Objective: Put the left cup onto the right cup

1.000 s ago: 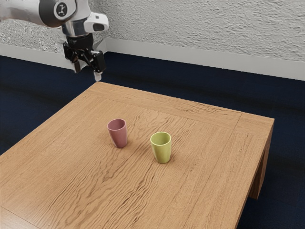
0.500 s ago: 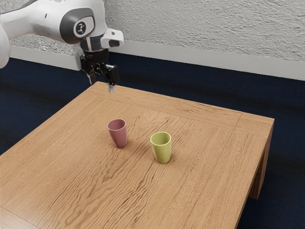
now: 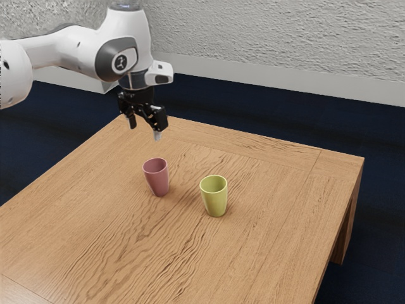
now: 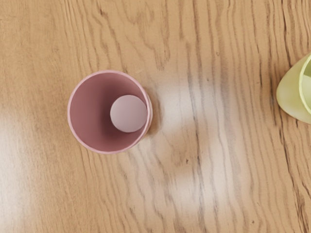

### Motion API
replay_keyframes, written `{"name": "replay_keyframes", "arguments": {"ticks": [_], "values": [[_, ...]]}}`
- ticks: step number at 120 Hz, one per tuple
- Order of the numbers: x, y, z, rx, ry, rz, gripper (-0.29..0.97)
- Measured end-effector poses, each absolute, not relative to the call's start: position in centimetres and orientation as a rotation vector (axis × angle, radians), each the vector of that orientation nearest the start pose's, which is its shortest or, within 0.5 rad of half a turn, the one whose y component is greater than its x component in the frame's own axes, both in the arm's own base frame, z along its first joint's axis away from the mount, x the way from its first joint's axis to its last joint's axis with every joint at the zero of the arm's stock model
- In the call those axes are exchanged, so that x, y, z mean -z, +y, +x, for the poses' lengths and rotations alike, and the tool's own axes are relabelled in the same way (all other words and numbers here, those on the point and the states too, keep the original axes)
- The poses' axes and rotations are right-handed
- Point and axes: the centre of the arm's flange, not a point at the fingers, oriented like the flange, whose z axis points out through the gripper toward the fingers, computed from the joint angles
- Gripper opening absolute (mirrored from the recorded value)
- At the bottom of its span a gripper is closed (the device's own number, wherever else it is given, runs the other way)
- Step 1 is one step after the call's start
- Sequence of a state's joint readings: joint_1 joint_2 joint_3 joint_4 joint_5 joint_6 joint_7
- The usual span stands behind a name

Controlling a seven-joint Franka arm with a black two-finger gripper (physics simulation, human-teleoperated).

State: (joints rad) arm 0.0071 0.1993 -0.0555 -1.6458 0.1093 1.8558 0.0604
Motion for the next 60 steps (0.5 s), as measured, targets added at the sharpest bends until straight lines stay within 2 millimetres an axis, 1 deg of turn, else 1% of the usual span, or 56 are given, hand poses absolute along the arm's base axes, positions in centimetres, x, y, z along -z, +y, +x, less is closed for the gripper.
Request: {"name": "replay_keyframes", "arguments": {"ticks": [41,60], "values": [[-47.3,-0.5,63.6,0.031,0.180,-3.045,0.68],[-45.7,0.6,64.2,0.024,0.168,-3.045,0.68]]}}
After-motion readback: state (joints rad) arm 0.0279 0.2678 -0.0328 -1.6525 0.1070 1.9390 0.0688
